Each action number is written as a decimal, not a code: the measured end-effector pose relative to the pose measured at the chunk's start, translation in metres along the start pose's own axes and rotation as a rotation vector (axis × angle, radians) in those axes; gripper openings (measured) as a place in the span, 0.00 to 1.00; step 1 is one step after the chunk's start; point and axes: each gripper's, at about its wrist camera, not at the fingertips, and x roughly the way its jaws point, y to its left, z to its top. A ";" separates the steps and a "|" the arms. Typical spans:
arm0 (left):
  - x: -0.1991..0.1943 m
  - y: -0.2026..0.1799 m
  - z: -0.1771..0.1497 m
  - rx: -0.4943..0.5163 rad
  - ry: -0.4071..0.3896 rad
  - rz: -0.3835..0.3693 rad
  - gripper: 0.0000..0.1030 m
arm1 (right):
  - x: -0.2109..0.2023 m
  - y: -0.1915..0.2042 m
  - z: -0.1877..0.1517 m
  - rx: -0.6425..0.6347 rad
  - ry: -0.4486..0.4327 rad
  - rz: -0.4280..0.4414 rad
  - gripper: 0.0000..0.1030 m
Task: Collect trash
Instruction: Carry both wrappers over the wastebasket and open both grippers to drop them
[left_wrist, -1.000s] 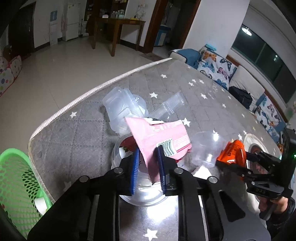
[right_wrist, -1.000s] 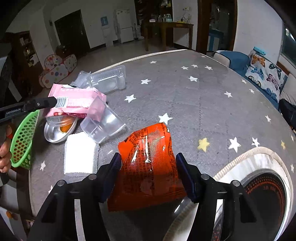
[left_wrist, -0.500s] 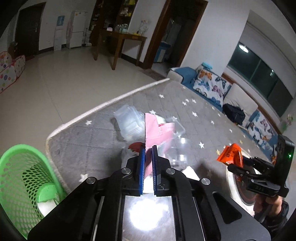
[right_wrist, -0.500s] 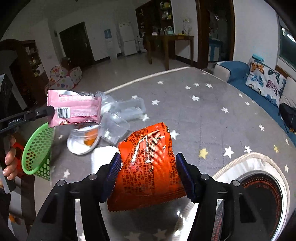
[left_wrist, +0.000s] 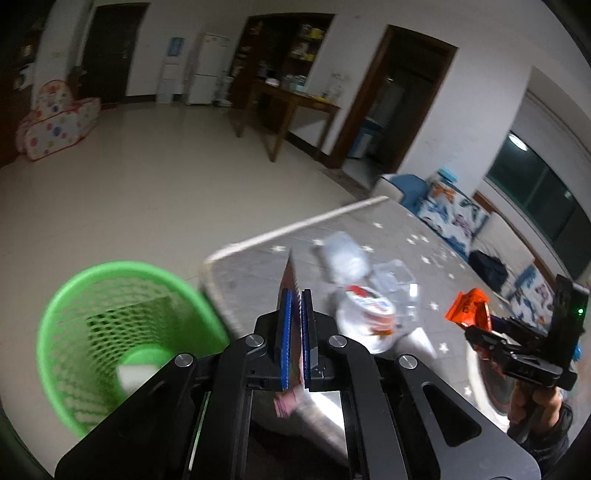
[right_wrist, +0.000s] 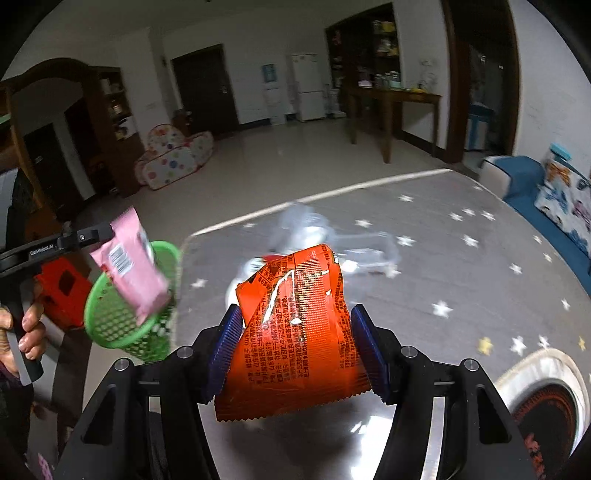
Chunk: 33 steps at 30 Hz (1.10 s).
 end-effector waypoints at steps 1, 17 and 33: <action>-0.004 0.007 -0.001 -0.006 -0.002 0.012 0.03 | 0.003 0.008 0.001 -0.010 0.001 0.011 0.57; -0.026 0.116 -0.035 -0.175 0.024 0.182 0.03 | 0.068 0.122 0.018 -0.142 0.066 0.195 0.57; -0.042 0.169 -0.070 -0.286 0.048 0.229 0.06 | 0.155 0.218 0.019 -0.175 0.189 0.332 0.57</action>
